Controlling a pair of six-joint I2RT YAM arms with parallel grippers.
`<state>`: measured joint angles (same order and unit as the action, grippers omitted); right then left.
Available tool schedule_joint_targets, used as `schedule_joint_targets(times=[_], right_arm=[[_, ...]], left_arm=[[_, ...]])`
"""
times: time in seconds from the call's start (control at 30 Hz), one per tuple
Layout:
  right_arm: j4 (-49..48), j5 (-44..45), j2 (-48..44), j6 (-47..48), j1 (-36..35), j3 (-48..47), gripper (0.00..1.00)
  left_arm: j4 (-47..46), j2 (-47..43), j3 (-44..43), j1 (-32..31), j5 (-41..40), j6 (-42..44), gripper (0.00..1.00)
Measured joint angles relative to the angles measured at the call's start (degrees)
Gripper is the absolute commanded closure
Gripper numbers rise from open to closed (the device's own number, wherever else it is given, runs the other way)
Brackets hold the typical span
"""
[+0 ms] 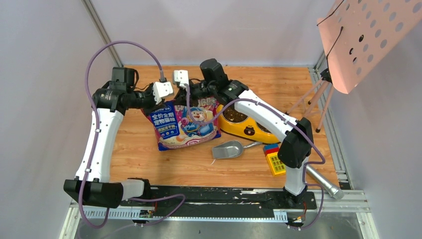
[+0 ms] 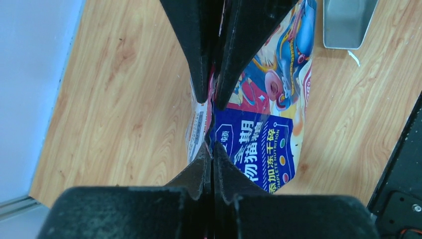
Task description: Serve the pet food
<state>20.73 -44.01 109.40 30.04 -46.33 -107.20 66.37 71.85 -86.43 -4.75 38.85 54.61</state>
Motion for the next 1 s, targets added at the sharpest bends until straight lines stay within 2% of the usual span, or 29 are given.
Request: schedule_joint_targets(times=[0.03, 0.1, 0.2, 0.23, 0.33, 0.37, 0.4, 0.43, 0.47, 0.53, 0.6, 0.73, 0.8, 0.83, 0.87, 0.93, 1.0], right_arm=[[0.1, 0.1, 0.0, 0.2, 0.0, 0.0, 0.68], [1.2, 0.5, -0.2, 0.9, 0.3, 0.0, 0.71], [5.4, 0.5, -0.5, 3.1, 0.9, -0.5, 0.95], [6.9, 0.5, -0.5, 3.9, 1.3, -1.0, 1.0], [9.5, -0.5, -0.8, 5.6, 2.8, -1.5, 1.0], [9.9, -0.9, -0.9, 6.0, 3.1, -1.5, 0.93], [10.2, -1.2, -1.0, 6.4, 3.3, -1.5, 0.8], [10.5, -1.3, -1.2, 6.8, 3.5, -1.5, 0.73], [11.1, -0.9, -1.3, 7.2, 3.6, -1.5, 0.73], [13.6, 0.3, -2.5, 8.3, 5.1, -0.9, 0.89], [16.4, 0.9, -3.8, 10.2, 7.9, -0.7, 0.99], [20.3, 0.0, -4.8, 12.3, 10.4, -0.9, 0.99], [21.2, -0.2, -4.8, 13.3, 10.6, -1.2, 0.78], [21.9, -0.4, -4.8, 13.8, 10.6, -1.4, 0.74], [22.8, 0.1, -4.8, 14.4, 11.0, -1.7, 0.76], [24.8, 1.1, -5.3, 15.1, 12.7, -1.9, 0.98], [27.3, 0.9, -5.7, 16.0, 14.6, -1.9, 1.0]], left_arm=[[0.2, 0.0, 0.0, 0.0, -0.2, 0.7, 1.0], [0.6, 0.0, -0.1, -0.1, -0.8, 1.9, 1.0], [1.2, 0.0, -0.2, -0.2, -1.2, 3.2, 1.0], [1.3, 0.0, -0.2, -0.2, -1.2, 3.4, 1.0], [1.0, 0.0, -0.3, -0.5, -0.7, 3.6, 1.0], [0.9, 0.0, -0.3, -0.8, -0.5, 3.7, 1.0], [0.8, 0.0, -0.3, -1.0, -0.4, 3.6, 1.0], [0.6, 0.0, -0.3, -1.0, -0.2, 3.6, 1.0], [0.6, 0.1, -0.3, -1.1, -0.5, 3.6, 1.0], [1.1, 0.1, -0.3, -0.6, -1.1, 3.6, 1.0], [1.0, 0.1, -0.3, -0.4, -1.4, 3.6, 1.0], [0.3, 1.1, -1.3, -0.9, -1.3, 3.7, 1.0], [0.7, 1.5, -1.6, -0.9, -1.2, 3.7, 1.0], [1.0, 1.6, -1.9, -1.0, -1.2, 3.7, 1.0], [1.4, 1.7, -2.1, -1.0, -1.6, 3.7, 1.0], [2.2, 1.8, -2.3, -0.7, -2.1, 3.9, 1.0], [2.3, 2.3, -3.0, -0.8, -2.3, 4.2, 1.0]])
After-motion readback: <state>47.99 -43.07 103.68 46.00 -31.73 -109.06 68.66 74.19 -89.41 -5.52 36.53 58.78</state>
